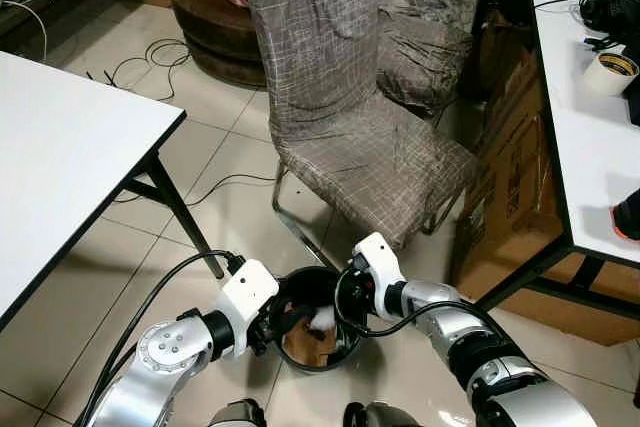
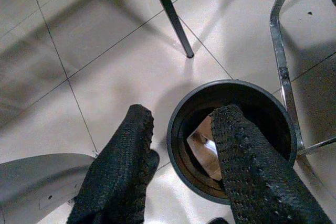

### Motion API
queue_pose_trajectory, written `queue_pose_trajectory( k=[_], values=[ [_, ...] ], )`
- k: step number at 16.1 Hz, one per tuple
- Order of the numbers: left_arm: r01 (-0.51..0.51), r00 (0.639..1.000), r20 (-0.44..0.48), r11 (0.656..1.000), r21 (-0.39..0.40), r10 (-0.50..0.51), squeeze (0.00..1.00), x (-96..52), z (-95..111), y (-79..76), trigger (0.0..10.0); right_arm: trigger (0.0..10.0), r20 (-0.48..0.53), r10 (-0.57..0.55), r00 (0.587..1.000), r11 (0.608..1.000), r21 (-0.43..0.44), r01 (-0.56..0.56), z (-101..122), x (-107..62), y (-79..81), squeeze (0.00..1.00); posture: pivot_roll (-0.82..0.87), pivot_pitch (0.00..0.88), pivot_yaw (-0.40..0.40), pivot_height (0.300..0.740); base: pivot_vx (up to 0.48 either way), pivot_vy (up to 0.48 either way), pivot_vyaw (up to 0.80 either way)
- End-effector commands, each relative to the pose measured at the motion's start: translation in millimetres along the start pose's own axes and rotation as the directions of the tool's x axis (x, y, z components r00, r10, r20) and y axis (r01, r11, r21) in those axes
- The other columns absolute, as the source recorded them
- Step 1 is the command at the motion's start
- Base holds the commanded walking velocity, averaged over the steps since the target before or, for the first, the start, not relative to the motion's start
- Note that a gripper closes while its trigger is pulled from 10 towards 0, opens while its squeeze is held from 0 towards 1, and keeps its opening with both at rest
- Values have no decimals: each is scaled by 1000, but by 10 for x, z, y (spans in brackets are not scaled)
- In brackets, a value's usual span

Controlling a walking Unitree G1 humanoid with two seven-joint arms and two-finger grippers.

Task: Picking trash to rubbish bin

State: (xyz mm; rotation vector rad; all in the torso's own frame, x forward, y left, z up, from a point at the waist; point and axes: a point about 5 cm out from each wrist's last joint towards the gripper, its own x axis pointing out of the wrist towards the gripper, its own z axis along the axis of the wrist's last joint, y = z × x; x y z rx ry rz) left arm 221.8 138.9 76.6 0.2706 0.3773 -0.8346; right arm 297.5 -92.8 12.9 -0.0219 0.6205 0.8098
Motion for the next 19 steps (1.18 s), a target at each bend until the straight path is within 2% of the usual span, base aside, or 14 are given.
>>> queue_pose_trajectory(
  k=[1,4,6,7,8,9,11,13,14,17,19],
  values=[
    [18,1000,7,1000,7,-18,0,0,27,-37,10000,10000,-12,7,1000,1000,-15,-7,-11,8,11,0,5,159,-51,740,0,0,0],
    [13,1000,6,1000,5,-13,0,0,20,-32,10000,10000,-12,5,1000,1000,-17,-5,-14,6,8,0,2,157,-47,740,0,0,0],
    [-57,998,8,998,-8,57,0,11,4,20,10000,10000,17,-46,999,998,-39,47,15,-23,-42,0,-13,148,-40,740,0,0,0],
    [-164,986,12,984,-70,166,0,34,-20,105,10000,10000,65,-152,986,987,-34,155,43,-75,-123,0,-23,138,-39,740,0,0,0],
    [-231,972,17,968,-94,234,0,41,-31,148,10000,10000,100,-260,961,966,25,258,19,-156,-193,0,-30,127,-33,740,0,0,0],
    [-251,967,17,959,-128,255,0,42,-47,147,10000,10000,111,-303,946,953,49,299,-29,-221,-200,0,-35,121,-33,740,0,0,0],
    [-268,963,2,952,-148,271,0,43,-84,132,10000,10000,133,-318,939,948,60,313,-91,-306,-146,0,-54,110,-24,740,0,0,0],
    [-270,962,-16,947,-175,271,0,60,-116,72,10000,10000,163,-379,911,925,91,369,-174,-488,-66,0,-60,105,-19,740,0,0,0],
    [-280,958,1,937,-208,287,0,62,-74,67,10000,10000,188,-441,878,897,121,425,-175,-582,-26,0,-64,100,-15,740,0,0,0],
    [-297,952,4,927,-228,306,0,54,-53,100,10000,10000,194,-507,840,859,189,475,-180,-664,30,0,-62,100,-18,740,-179,0,0],
    [-303,951,-2,926,-224,310,0,45,-59,118,10000,10000,178,-518,836,851,208,483,-190,-701,74,0,-60,100,-20,740,-283,0,0]
  ],
)
